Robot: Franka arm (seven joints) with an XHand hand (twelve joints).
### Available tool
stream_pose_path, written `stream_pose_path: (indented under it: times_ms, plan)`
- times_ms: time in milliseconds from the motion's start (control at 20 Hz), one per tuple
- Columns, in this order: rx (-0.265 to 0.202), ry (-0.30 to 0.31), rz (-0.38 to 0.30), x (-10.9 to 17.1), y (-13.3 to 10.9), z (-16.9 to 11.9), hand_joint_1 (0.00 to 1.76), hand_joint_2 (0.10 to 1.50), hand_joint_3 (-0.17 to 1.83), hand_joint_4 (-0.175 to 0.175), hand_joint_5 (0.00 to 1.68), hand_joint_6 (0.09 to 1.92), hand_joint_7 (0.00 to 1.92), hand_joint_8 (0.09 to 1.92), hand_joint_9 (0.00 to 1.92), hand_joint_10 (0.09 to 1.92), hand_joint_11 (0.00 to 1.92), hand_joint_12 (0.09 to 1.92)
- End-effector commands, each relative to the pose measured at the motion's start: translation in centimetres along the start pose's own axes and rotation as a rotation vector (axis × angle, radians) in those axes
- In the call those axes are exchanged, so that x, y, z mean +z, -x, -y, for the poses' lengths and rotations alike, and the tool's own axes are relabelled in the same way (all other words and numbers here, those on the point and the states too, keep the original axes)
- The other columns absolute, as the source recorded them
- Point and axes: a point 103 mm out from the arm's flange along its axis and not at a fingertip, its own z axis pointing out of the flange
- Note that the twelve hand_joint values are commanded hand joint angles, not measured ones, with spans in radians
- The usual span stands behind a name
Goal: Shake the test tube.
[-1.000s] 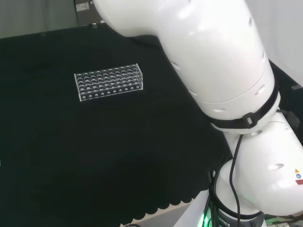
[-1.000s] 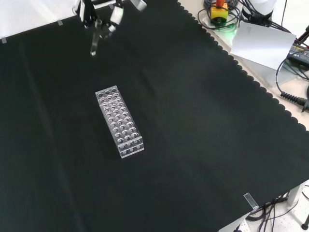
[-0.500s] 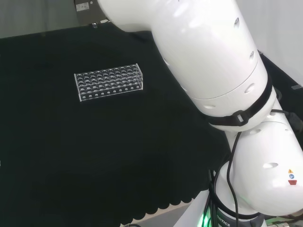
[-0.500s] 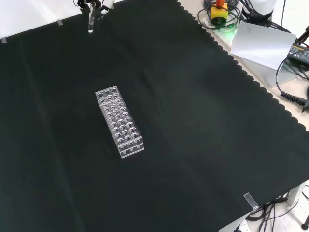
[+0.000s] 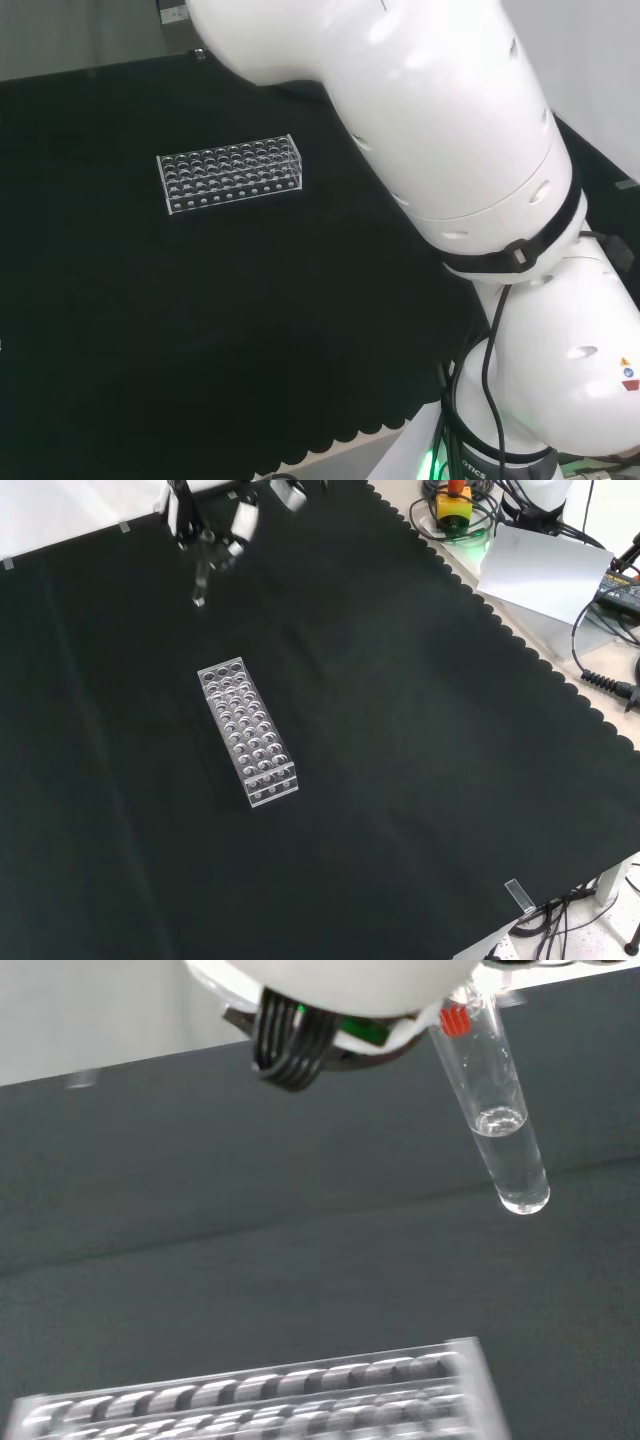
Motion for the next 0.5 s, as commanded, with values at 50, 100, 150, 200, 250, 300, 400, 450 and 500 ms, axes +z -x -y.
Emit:
stream_pose_path:
  times_ms: [50,100,150,200,250,300,400,450,500]
  plan:
    - [-0.147,-0.04,-0.155,1.6,-10.0,1.5,1.21,0.68,0.64,-0.175,1.26,0.68,1.65,0.6,1.5,0.65,0.91,1.2]
    - [-0.164,-0.042,-0.165,1.7,-10.8,1.7,1.21,0.68,0.64,-0.175,1.26,0.68,1.65,0.6,1.5,0.65,0.91,1.2]
    - [-0.18,-0.043,-0.176,1.7,-11.5,1.9,1.21,0.68,0.64,-0.175,1.26,0.68,1.65,0.6,1.5,0.65,0.91,1.2]
    - [-0.19,-0.043,-0.188,1.6,-12.0,2.0,1.21,0.68,0.64,-0.175,1.26,0.68,1.65,0.6,1.5,0.65,0.91,1.2]
    - [-0.196,-0.042,-0.197,1.5,-12.2,2.0,1.21,0.68,0.64,-0.175,1.26,0.68,1.65,0.6,1.5,0.65,0.91,1.2]
    - [-0.199,-0.041,-0.201,1.4,-12.3,1.9,1.21,0.68,0.64,-0.175,1.26,0.68,1.65,0.6,1.5,0.65,0.91,1.2]
    - [-0.195,-0.038,-0.196,1.3,-11.8,1.8,1.21,0.68,0.64,-0.175,1.26,0.68,1.65,0.6,1.5,0.65,0.91,1.2]
    - [-0.188,-0.036,-0.187,1.2,-11.2,1.6,1.21,0.68,0.64,-0.175,1.26,0.68,1.65,0.6,1.5,0.65,0.91,1.2]
    - [-0.18,-0.033,-0.176,1.2,-10.5,1.5,1.21,0.68,0.64,-0.175,1.26,0.68,1.65,0.6,1.5,0.65,0.91,1.2]
